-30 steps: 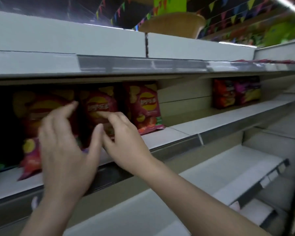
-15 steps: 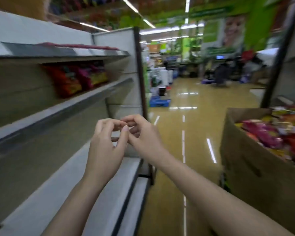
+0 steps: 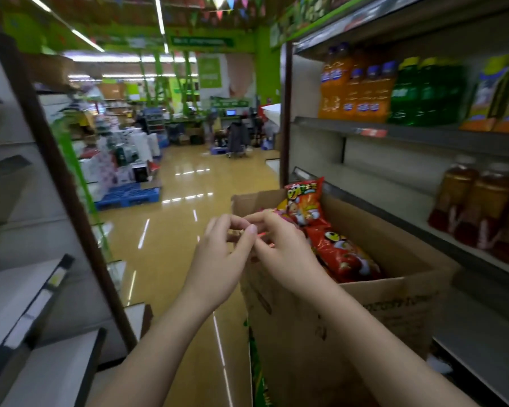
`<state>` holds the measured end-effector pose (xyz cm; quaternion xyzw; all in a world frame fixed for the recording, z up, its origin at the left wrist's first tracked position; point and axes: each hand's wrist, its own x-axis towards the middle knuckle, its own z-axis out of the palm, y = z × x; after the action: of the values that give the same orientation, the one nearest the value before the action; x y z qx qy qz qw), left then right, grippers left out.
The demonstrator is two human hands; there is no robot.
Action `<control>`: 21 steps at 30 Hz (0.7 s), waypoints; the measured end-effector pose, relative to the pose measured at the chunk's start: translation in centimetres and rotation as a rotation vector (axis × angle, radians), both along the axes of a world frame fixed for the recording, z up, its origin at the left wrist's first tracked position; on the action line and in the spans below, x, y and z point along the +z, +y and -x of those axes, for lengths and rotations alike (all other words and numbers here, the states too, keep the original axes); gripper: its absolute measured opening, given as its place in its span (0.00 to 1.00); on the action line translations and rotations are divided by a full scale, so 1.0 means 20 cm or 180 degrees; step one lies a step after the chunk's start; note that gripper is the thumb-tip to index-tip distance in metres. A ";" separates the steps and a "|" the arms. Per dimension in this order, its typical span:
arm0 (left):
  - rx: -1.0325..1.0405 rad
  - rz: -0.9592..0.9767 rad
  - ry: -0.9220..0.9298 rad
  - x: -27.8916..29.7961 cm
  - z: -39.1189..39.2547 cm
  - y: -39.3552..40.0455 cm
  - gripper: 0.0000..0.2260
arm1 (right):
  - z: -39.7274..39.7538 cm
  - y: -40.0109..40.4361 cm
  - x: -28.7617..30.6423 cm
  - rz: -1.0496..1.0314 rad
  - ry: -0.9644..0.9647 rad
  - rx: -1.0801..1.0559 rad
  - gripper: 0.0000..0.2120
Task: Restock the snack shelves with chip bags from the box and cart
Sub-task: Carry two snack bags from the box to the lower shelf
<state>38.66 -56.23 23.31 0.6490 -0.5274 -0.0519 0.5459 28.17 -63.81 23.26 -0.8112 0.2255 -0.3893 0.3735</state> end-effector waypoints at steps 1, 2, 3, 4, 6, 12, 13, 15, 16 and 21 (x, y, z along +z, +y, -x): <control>-0.0109 -0.0007 -0.0028 0.01 0.00 -0.05 0.02 | 0.04 -0.04 0.01 0.0005 -0.0018 -0.0122 0.10; -0.0209 -0.0031 -0.0031 0.01 0.01 -0.09 0.02 | 0.08 -0.08 0.02 -0.0006 -0.0010 -0.0232 0.10; -0.0289 -0.0089 -0.0002 0.01 0.00 -0.12 0.02 | 0.12 -0.12 0.04 -0.0053 0.0002 -0.0336 0.09; -0.0358 -0.0172 0.0067 0.01 0.00 -0.16 0.01 | 0.16 -0.16 0.05 -0.0132 0.0017 -0.0456 0.09; -0.0428 -0.0337 0.0251 0.01 -0.02 -0.21 0.01 | 0.24 -0.25 0.07 -0.0309 0.0058 -0.0740 0.08; -0.0407 -0.0663 0.0690 0.02 -0.06 -0.38 0.05 | 0.40 -0.60 0.05 -0.0810 0.0666 -0.1296 0.09; -0.0406 -0.0706 0.0675 0.02 -0.07 -0.42 0.04 | 0.41 -0.68 0.04 -0.0874 0.0834 -0.1302 0.10; -0.0389 -0.0804 0.0604 0.03 -0.09 -0.50 0.03 | 0.40 -0.85 0.03 -0.0905 0.1355 -0.1223 0.14; -0.0377 -0.0861 0.0586 0.03 -0.10 -0.53 0.03 | 0.39 -0.92 0.03 -0.0896 0.1723 -0.1134 0.17; -0.0156 -0.1146 0.0624 0.06 -0.17 -0.69 0.05 | 0.22 -1.27 -0.02 -0.0730 0.3613 -0.0460 0.26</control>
<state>42.02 -69.96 24.47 0.7148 -0.4697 -0.2215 0.4684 23.74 -89.12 22.85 -0.8298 0.4858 0.1088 0.2522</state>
